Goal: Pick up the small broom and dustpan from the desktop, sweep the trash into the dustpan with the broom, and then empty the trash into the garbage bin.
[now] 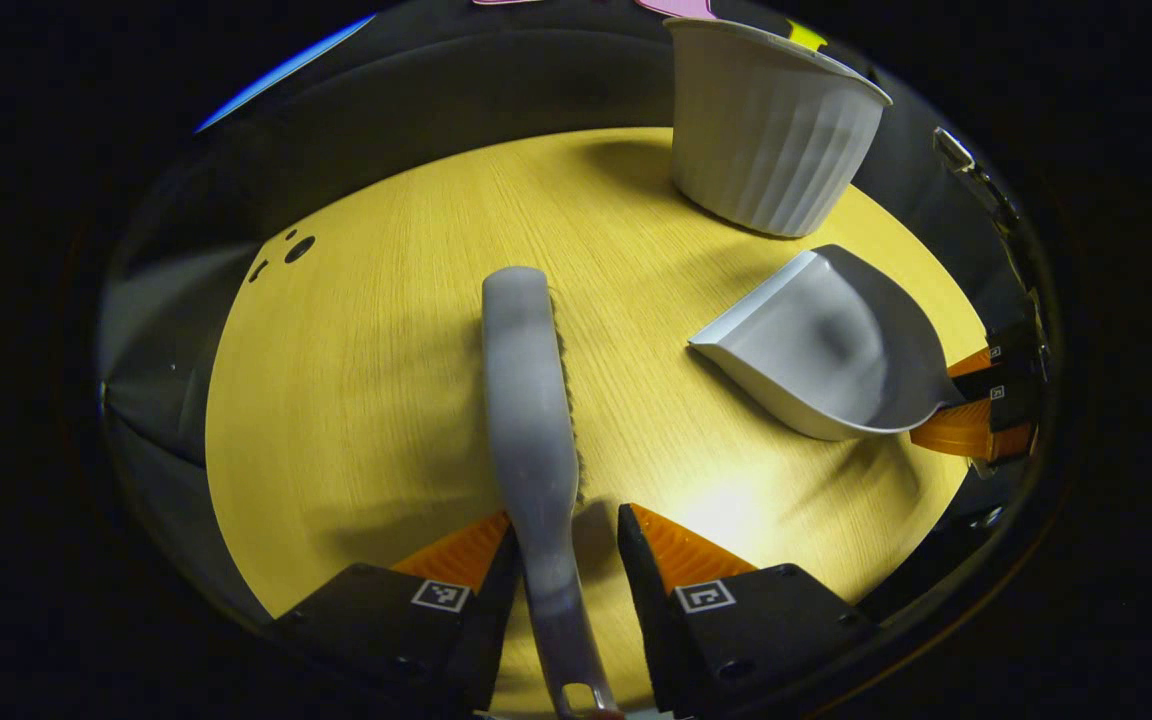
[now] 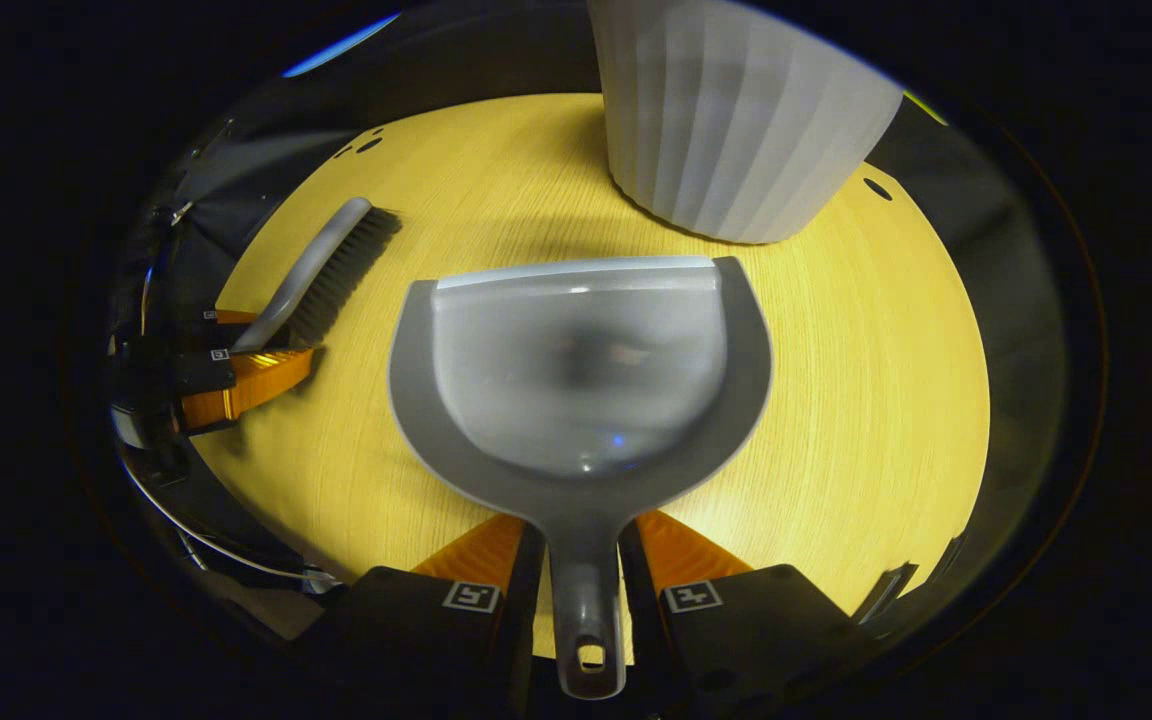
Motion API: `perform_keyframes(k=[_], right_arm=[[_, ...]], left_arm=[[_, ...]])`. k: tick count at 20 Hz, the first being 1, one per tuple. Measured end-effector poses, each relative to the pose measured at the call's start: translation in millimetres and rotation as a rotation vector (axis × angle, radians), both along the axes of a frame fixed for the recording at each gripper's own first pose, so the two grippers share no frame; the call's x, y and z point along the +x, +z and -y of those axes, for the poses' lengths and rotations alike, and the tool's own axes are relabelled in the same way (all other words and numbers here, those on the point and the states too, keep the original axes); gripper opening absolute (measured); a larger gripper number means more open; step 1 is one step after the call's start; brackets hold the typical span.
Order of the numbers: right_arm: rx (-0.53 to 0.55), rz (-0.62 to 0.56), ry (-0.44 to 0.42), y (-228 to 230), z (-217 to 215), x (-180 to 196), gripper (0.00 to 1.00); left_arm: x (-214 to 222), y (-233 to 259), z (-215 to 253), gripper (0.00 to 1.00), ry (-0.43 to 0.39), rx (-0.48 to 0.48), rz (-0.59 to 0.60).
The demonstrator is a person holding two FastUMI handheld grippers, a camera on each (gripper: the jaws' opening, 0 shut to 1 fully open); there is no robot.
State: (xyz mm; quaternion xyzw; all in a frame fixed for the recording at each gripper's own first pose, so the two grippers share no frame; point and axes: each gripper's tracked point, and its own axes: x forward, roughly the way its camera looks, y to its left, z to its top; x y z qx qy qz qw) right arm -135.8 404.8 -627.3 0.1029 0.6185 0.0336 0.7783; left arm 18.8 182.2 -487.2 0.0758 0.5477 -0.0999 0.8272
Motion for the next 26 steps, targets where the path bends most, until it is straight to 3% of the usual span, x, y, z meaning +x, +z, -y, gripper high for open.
perform_keyframes(k=[2,3,4,8,15,20,26], right_arm=[[0.008,0.011,0.005,9,1,-4,0.51],[0.006,0.018,0.009,13,3,-7,0.67],[0.009,0.028,0.014,19,3,-8,0.61],[0.011,0.095,0.011,50,8,-11,0.68],[0.061,0.358,-0.113,134,22,20,1.00],[0.001,0.594,-0.181,206,61,48,0.99],[-0.098,0.811,-0.141,277,98,54,0.99]], left_arm=[[3,8,0,0.64,0.002,0.004,0.024],[3,12,0,0.65,0.004,0.005,0.033],[3,16,0,0.67,0.004,0.004,0.043],[9,43,3,0.69,-0.018,0.007,0.124],[29,118,34,0.69,-0.070,-0.063,0.336],[42,182,60,0.69,-0.062,-0.156,0.497],[50,257,112,0.70,-0.093,-0.259,0.689]])
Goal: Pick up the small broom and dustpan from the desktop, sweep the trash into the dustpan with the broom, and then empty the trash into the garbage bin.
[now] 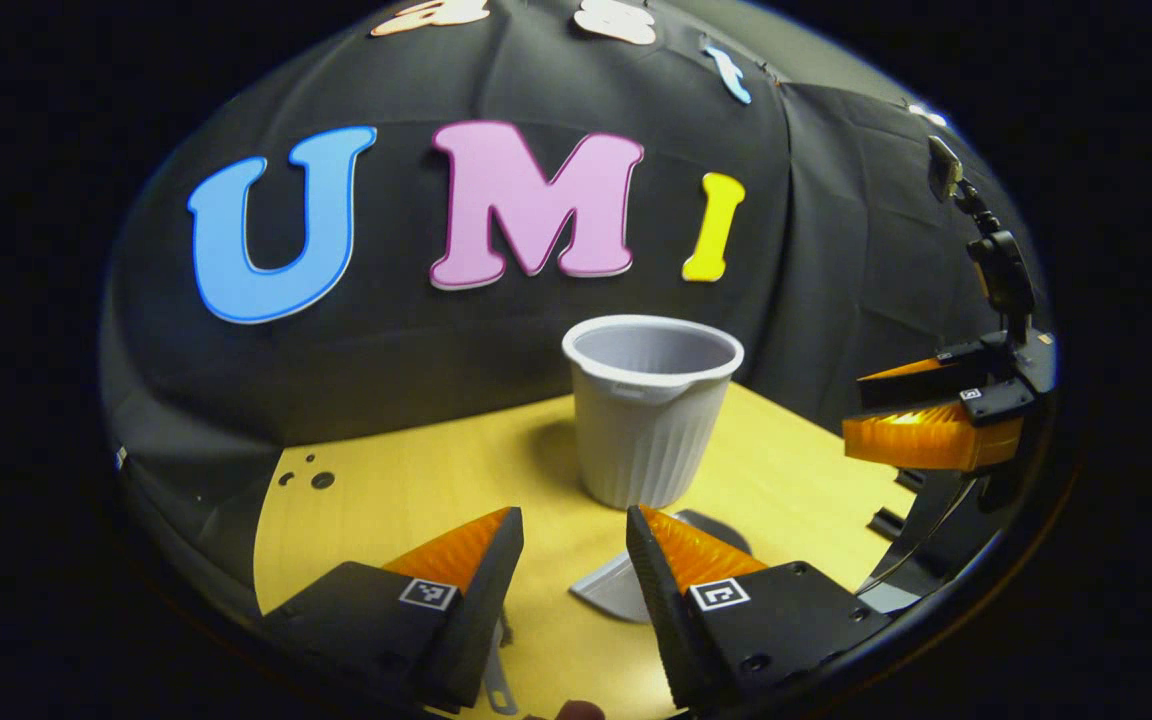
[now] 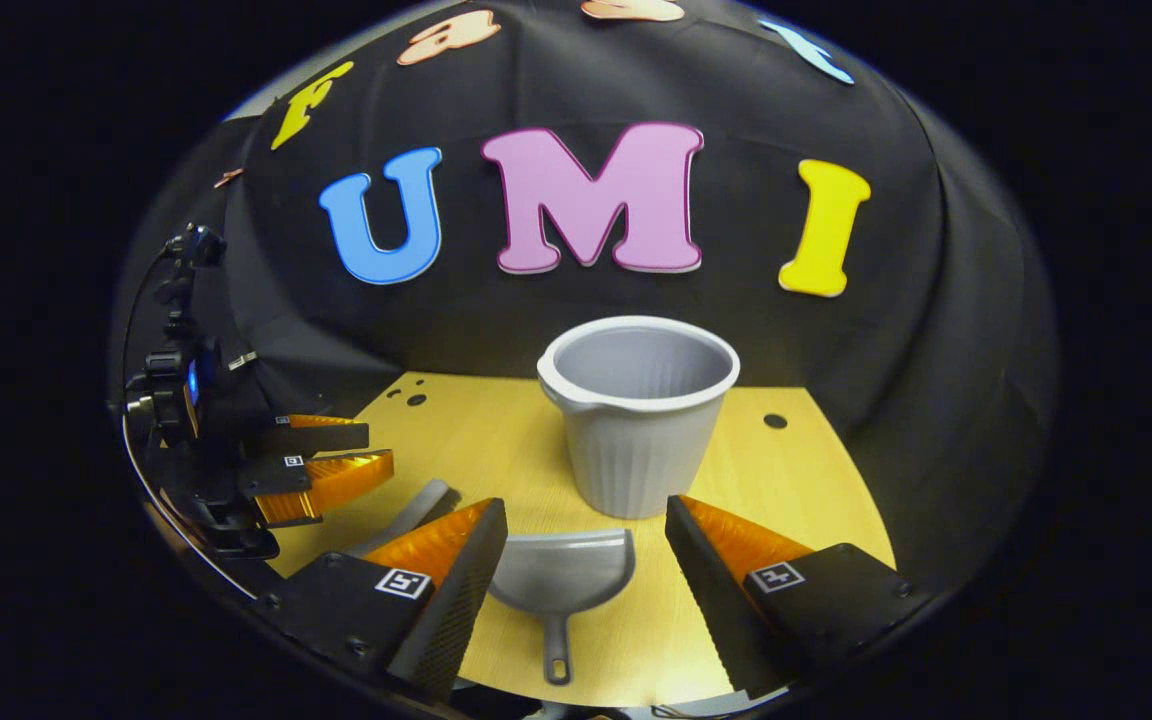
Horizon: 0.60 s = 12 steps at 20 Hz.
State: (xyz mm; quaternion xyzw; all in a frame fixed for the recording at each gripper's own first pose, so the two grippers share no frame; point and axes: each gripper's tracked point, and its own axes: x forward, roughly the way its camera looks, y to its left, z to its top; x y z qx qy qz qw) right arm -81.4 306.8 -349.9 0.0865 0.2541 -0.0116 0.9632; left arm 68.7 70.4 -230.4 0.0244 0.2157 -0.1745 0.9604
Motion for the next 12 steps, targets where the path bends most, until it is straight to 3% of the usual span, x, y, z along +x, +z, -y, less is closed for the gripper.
perform_keyframes(k=[2,12], right_arm=[[-0.051,0.042,0.009,17,12,-2,0.99],[-0.082,0.249,0.073,88,27,-9,0.99]], left_arm=[[-2,19,15,0.70,0.001,-0.034,0.045],[-26,109,69,0.84,0.058,-0.074,0.244]])
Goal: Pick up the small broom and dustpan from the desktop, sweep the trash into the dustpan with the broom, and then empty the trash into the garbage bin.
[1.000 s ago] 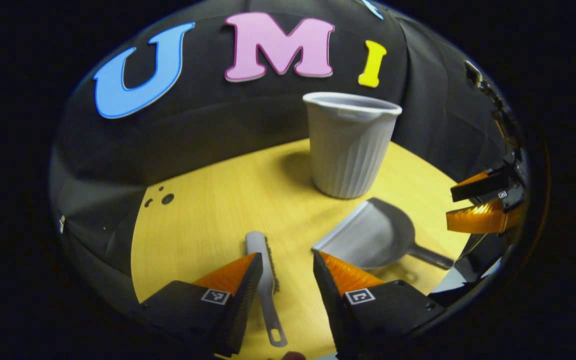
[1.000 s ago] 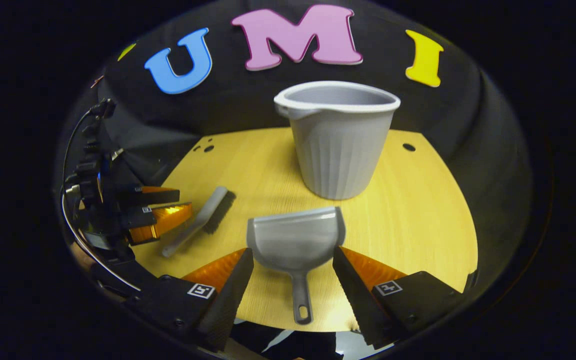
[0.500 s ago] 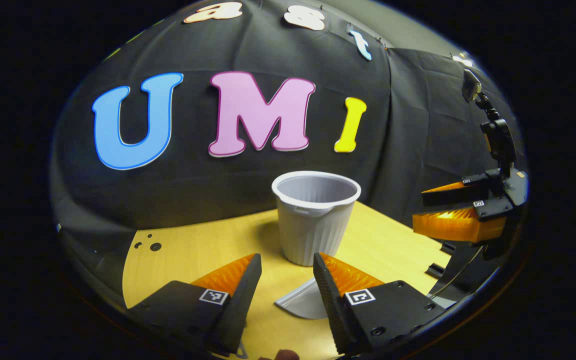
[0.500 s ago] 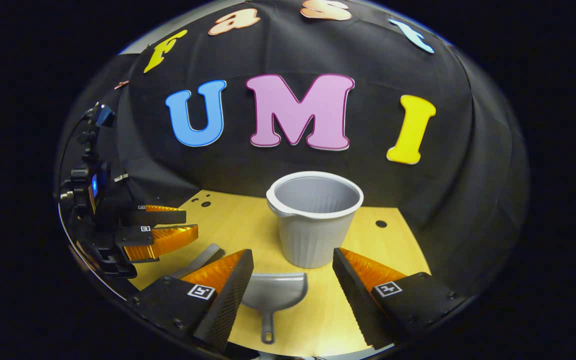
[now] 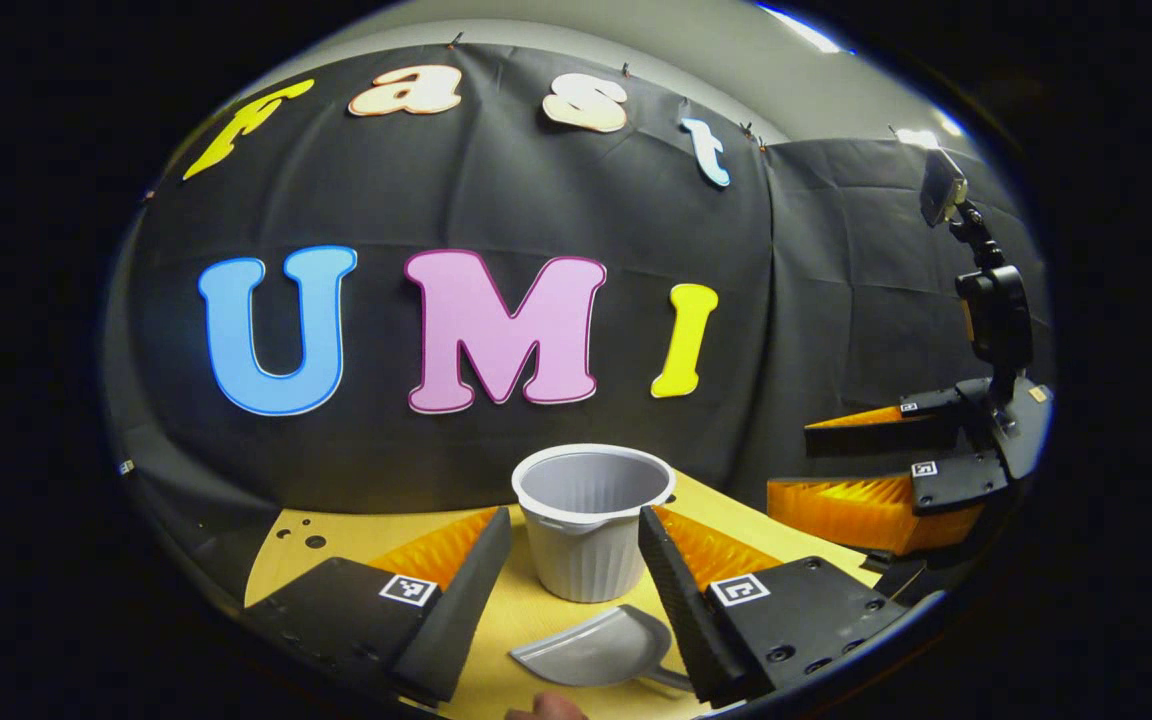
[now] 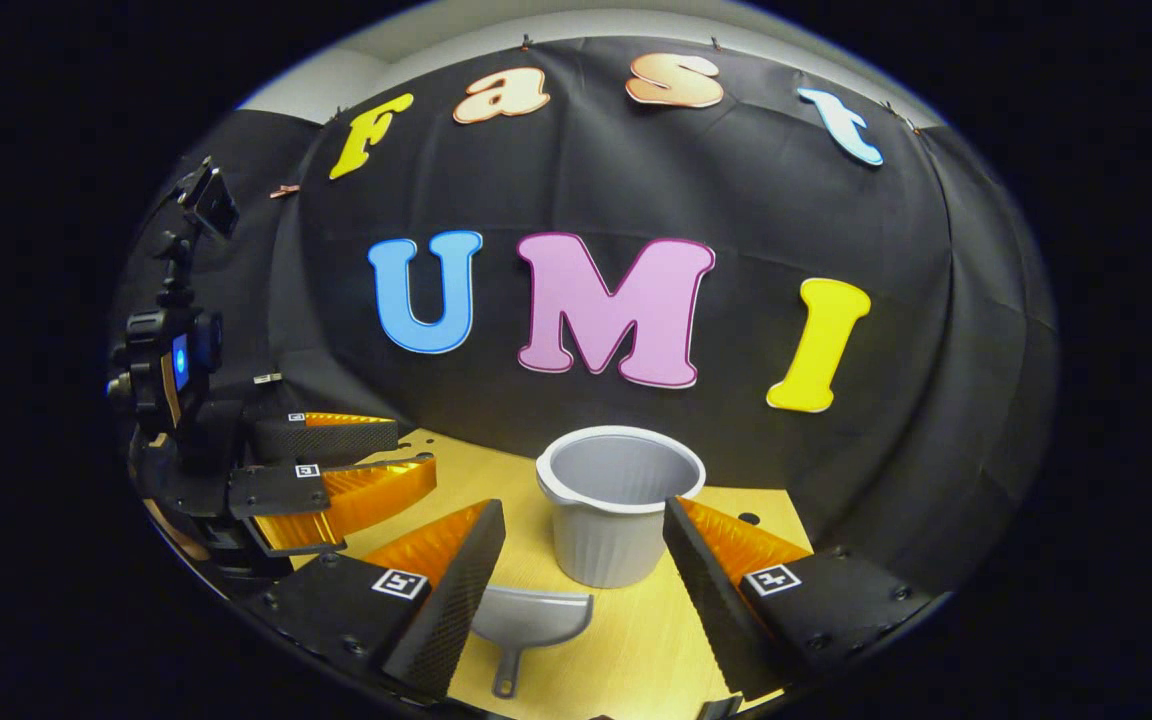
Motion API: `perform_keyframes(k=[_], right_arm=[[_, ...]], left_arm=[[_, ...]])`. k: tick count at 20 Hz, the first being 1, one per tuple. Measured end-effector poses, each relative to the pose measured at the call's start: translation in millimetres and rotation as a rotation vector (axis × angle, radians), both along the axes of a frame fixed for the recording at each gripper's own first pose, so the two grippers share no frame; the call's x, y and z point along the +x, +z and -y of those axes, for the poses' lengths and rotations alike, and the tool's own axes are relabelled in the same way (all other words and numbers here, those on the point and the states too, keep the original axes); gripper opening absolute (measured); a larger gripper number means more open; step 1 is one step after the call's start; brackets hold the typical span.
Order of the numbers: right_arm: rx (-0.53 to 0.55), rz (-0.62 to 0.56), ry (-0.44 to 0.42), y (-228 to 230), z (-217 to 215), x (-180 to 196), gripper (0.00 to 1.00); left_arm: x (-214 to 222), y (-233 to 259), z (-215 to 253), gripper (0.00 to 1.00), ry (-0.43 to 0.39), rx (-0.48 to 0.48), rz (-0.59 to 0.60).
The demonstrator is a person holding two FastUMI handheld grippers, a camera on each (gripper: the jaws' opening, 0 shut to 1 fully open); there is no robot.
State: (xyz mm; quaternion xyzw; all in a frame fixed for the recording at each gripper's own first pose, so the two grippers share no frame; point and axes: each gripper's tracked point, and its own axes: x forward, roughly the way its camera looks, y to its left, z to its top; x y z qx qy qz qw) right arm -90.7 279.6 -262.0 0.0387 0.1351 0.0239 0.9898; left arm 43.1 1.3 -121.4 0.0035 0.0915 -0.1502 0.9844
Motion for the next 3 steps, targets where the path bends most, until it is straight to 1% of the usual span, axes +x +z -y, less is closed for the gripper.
perform_keyframes(k=[3], right_arm=[[-0.003,0.044,0.033,9.8,3.3,-8.9,0.98]], left_arm=[[-12.6,6.1,6.7,0.86,0.033,0.001,0.010]])
